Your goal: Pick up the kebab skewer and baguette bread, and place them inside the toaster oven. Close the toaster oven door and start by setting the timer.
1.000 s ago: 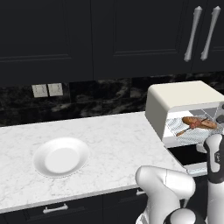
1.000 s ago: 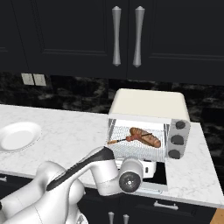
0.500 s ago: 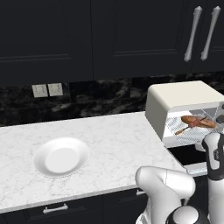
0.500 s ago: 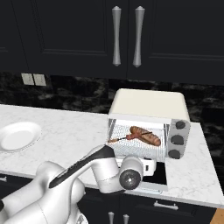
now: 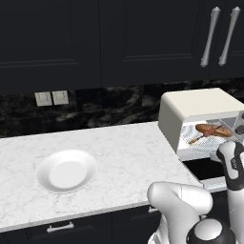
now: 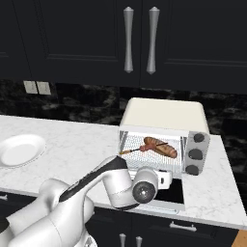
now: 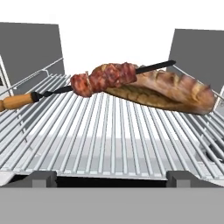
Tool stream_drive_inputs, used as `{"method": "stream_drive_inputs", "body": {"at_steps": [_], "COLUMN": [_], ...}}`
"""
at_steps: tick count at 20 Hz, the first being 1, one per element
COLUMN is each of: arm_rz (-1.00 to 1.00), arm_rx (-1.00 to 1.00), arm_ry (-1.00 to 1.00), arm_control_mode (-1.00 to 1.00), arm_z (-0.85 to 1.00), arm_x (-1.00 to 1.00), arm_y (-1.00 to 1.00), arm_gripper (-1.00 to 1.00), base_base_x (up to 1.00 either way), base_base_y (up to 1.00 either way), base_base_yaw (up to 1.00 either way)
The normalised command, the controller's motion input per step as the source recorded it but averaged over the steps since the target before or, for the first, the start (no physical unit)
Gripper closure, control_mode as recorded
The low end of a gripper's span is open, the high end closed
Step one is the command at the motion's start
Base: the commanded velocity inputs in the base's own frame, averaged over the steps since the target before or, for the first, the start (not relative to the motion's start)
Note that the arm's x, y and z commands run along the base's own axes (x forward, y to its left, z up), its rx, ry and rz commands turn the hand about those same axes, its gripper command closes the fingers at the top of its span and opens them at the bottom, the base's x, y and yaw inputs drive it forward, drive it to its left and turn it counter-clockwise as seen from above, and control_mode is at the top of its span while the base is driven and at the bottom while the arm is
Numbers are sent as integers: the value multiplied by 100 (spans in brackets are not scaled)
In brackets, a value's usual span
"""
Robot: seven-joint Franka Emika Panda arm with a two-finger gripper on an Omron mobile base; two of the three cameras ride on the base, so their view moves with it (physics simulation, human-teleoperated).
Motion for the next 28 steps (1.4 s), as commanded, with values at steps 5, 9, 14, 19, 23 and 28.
{"method": "stream_drive_inputs", "body": {"at_steps": [5, 9, 14, 19, 23, 28], "arm_rz": [0, 0, 0, 0, 0, 0], "arm_rx": [0, 0, 0, 0, 0, 0], "arm_ry": [0, 0, 0, 0, 0, 0], "arm_control_mode": [-100, -100, -100, -100, -100, -100], "arm_z": [0, 0, 0, 0, 0, 0], "arm_x": [21, 26, 27, 25, 23, 23], "arm_y": [0, 0, 0, 0, 0, 0], "arm_gripper": [-100, -100, -100, -100, -100, -100], "base_base_x": [0, 0, 0, 0, 0, 0], "base_base_y": [0, 0, 0, 0, 0, 0], "base_base_yaw": [0, 0, 0, 0, 0, 0]}}
